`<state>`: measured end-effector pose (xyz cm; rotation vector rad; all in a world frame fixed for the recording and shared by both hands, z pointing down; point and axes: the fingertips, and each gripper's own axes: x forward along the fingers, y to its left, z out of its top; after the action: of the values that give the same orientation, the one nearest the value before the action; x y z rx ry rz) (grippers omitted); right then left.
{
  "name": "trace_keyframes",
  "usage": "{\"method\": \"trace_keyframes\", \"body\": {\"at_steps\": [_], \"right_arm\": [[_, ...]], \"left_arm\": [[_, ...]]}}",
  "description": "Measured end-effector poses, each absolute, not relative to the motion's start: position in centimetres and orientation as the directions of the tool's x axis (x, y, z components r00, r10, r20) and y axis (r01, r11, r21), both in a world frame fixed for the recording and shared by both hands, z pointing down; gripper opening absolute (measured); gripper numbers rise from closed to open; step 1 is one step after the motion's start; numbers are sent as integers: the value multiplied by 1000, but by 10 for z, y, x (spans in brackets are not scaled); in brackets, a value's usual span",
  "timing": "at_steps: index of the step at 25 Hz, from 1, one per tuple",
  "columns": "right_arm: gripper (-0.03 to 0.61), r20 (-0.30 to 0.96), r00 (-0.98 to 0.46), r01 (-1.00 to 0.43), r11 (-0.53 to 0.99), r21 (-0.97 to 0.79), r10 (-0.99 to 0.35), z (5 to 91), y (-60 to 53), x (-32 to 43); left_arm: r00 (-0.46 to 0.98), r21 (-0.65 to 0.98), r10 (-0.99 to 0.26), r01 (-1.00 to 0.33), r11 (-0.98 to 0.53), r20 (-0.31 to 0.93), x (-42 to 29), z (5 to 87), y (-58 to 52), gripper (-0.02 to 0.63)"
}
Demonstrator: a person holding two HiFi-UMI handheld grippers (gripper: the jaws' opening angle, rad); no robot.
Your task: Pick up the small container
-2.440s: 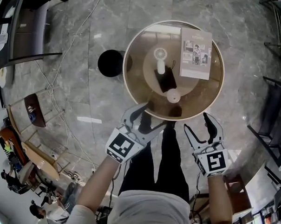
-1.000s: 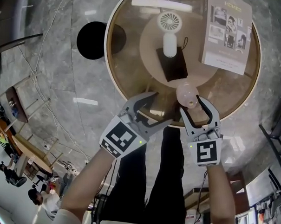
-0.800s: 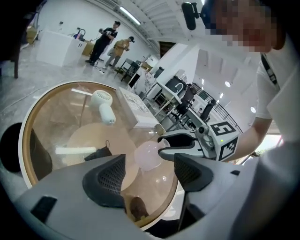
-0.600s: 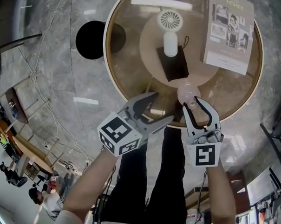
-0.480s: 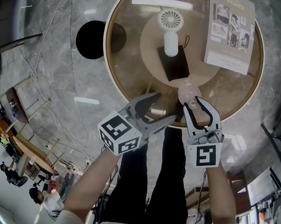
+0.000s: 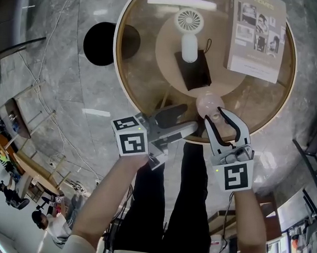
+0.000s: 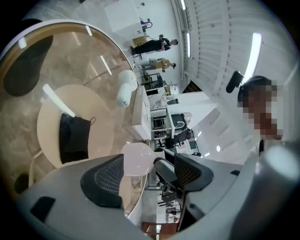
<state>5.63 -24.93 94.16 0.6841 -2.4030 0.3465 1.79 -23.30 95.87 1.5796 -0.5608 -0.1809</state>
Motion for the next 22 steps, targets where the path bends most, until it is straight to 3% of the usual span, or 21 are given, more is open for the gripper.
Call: {"method": "trace_keyframes", "body": {"at_steps": [12,16,20,22], "right_arm": [[149,607,-718,-515,847,-133,-341,897,-247,62],[149,613,-726,-489,860,-143,-312,879,-243,61],[149,621,-729,-469,871,-148,-288,861,-237,61],[149,619,-730,-468,872,-144,-289,852,-236,61]], "left_arm": [[802,984,-596,70,163,42,49,954,-251,413],[769,969,-635,209,131,-80,58,929,-260,397],[768,966,-626,243,91,-134,64,912,-263,391],[769,962,-619,261,81,-156,66,904,-263,352]]}}
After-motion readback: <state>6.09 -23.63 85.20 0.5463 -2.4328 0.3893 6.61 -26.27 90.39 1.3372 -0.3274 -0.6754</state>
